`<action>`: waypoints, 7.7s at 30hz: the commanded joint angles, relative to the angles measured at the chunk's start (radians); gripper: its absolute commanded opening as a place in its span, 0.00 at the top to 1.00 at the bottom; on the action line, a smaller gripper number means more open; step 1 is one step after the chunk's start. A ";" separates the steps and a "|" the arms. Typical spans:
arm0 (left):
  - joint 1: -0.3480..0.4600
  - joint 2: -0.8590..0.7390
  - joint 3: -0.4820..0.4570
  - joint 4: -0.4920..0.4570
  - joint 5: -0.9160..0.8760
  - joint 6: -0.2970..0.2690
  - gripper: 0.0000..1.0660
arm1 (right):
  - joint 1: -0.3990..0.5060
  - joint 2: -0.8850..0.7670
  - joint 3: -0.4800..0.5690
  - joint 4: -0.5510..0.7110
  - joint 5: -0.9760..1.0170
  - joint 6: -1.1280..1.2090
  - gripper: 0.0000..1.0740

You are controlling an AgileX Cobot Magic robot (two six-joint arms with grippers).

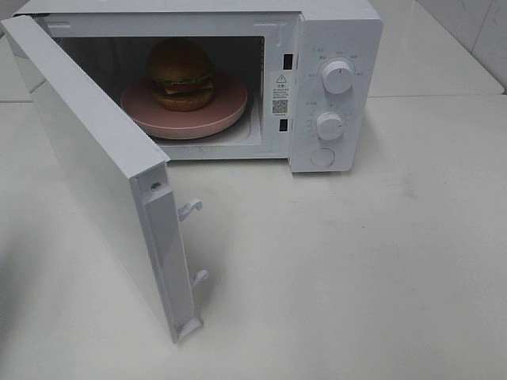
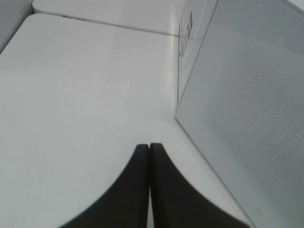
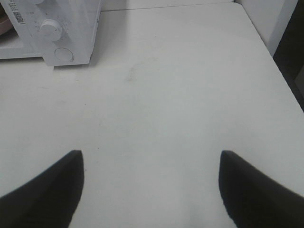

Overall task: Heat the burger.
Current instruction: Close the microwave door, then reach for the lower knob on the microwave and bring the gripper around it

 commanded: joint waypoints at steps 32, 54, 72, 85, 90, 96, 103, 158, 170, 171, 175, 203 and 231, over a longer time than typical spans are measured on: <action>-0.202 0.593 0.114 0.515 -1.064 -0.220 1.00 | -0.008 -0.026 0.002 -0.002 -0.004 -0.009 0.30; -0.340 0.731 -0.036 0.498 -1.061 -0.289 1.00 | -0.008 -0.026 0.002 -0.003 -0.004 -0.008 0.30; -0.564 0.820 -0.211 0.200 -0.902 -0.163 1.00 | -0.008 -0.025 0.002 -0.003 -0.004 -0.009 0.30; -0.637 0.898 -0.379 0.137 -0.811 -0.154 1.00 | -0.008 -0.026 0.002 -0.002 -0.004 -0.009 0.30; -0.644 0.924 -0.431 0.130 -0.781 -0.154 1.00 | -0.008 -0.026 0.002 -0.002 -0.004 -0.009 0.30; -0.656 0.957 -0.499 0.123 -0.741 -0.154 1.00 | -0.008 -0.026 0.002 -0.002 -0.004 -0.009 0.30; -0.660 0.993 -0.557 0.116 -0.721 -0.155 1.00 | -0.008 -0.026 0.002 -0.002 -0.004 -0.009 0.30; -0.752 1.008 -0.853 0.162 -0.084 -0.155 1.00 | -0.008 -0.026 0.002 0.001 -0.004 -0.009 0.30; -0.753 0.902 -0.853 0.169 0.291 -0.154 0.93 | -0.008 -0.026 0.002 0.001 -0.004 -0.009 0.30; -0.753 0.895 -0.853 0.169 0.345 -0.154 0.78 | -0.008 -0.026 0.002 0.001 -0.004 -0.009 0.30; -0.753 0.890 -0.853 0.169 0.440 -0.160 0.25 | -0.008 -0.026 0.002 0.001 -0.004 -0.009 0.30; -0.753 0.863 -0.846 0.154 1.036 -0.162 0.06 | -0.008 -0.026 0.002 0.001 -0.004 -0.009 0.30; -0.262 0.339 -0.422 0.140 1.023 -0.110 0.06 | -0.008 -0.026 0.002 0.003 -0.004 -0.009 0.30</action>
